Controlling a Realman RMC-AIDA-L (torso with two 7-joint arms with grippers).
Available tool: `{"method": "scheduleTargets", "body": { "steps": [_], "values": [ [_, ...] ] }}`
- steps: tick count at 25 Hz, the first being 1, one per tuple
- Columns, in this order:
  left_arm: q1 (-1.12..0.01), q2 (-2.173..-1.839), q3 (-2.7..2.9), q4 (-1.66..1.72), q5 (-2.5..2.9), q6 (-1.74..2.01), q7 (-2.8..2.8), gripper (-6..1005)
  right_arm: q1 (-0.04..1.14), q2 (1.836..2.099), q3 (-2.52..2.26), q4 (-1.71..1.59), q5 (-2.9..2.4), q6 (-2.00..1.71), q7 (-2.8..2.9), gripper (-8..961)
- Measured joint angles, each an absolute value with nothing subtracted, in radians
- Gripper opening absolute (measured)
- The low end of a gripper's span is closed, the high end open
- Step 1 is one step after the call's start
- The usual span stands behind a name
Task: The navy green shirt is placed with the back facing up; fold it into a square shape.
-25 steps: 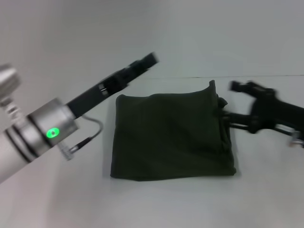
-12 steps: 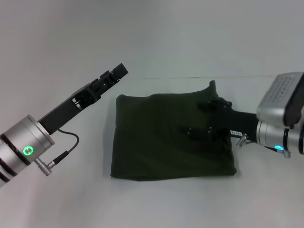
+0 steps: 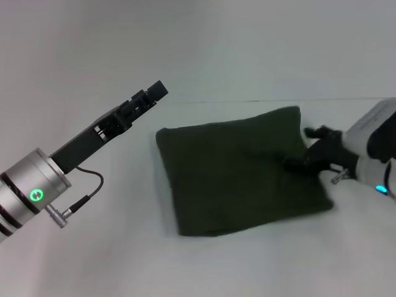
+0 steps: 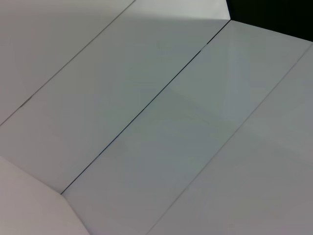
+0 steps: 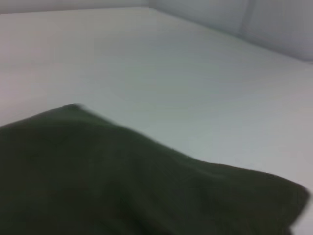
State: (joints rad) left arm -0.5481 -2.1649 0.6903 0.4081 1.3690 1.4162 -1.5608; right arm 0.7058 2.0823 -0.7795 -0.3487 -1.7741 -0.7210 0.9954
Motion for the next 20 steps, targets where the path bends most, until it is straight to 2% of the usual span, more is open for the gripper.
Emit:
{"method": "scheduleTargets", "body": {
  "steps": [5, 12, 20],
  "values": [
    [-0.542, -2.164, 0.69, 0.416, 1.371, 1.417, -1.558, 891, 0.68, 2.069, -0.721, -0.378, -1.743, -0.775, 0.989, 942],
    [-0.537, -2.163, 0.69, 0.447, 1.418, 1.421, -1.544, 891, 0.576, 2.001, -0.641, -0.453, -1.672, -1.227, 1.168, 942],
    [-0.546, -2.163, 0.693, 0.447, 1.499, 1.399, -1.532, 891, 0.529, 1.988, -0.648, -0.488, -1.757, -1.115, 1.305, 942]
  ]
}}
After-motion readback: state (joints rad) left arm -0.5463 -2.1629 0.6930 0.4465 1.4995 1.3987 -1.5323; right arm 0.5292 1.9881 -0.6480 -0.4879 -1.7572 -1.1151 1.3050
